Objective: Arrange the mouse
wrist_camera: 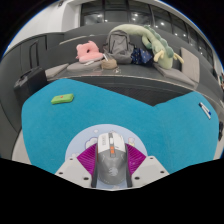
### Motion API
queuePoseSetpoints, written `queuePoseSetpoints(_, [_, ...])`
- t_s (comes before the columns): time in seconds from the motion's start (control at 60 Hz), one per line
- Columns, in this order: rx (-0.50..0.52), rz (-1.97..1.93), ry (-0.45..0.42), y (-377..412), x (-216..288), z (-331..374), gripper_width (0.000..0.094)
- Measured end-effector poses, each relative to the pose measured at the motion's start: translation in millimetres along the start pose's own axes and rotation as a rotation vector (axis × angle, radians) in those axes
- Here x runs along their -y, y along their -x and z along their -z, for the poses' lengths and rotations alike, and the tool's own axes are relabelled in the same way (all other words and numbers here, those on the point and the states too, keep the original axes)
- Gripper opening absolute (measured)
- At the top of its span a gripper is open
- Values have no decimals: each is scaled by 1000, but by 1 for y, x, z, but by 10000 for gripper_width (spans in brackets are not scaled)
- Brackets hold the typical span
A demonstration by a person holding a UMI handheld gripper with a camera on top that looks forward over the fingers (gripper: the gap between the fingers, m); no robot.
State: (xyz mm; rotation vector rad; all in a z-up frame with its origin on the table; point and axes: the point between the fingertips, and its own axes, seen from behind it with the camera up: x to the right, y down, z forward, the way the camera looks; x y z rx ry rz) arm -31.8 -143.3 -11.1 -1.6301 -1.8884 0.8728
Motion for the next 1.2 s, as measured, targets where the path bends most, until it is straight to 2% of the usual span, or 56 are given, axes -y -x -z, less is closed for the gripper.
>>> queuePoseSetpoints(0.1, [-4, 14, 7, 5, -4, 2, 527])
queuePoseSetpoints(0.2, [-20, 32, 33, -1, -10, 7, 870])
queuePoseSetpoints(0.233, [-35, 39, 29, -6, -7, 13, 833])
queuePoseSetpoints(0.283, [-39, 38, 15, -7, -2, 27, 856])
queuePoseSetpoints(0.383, [-35, 35, 33, -12, 0, 69, 843])
queuePoseSetpoints(0.7, [-9, 13, 64, -24, -36, 222, 846])
queuePoseSetpoints(0.867, [-32, 23, 82, -34, -66, 259, 848])
queuePoseSetpoints(1.083, [-60, 40, 98, -40, -89, 275, 850])
queuePoseSetpoints(1.2, [-34, 39, 112, -29, -95, 281, 849])
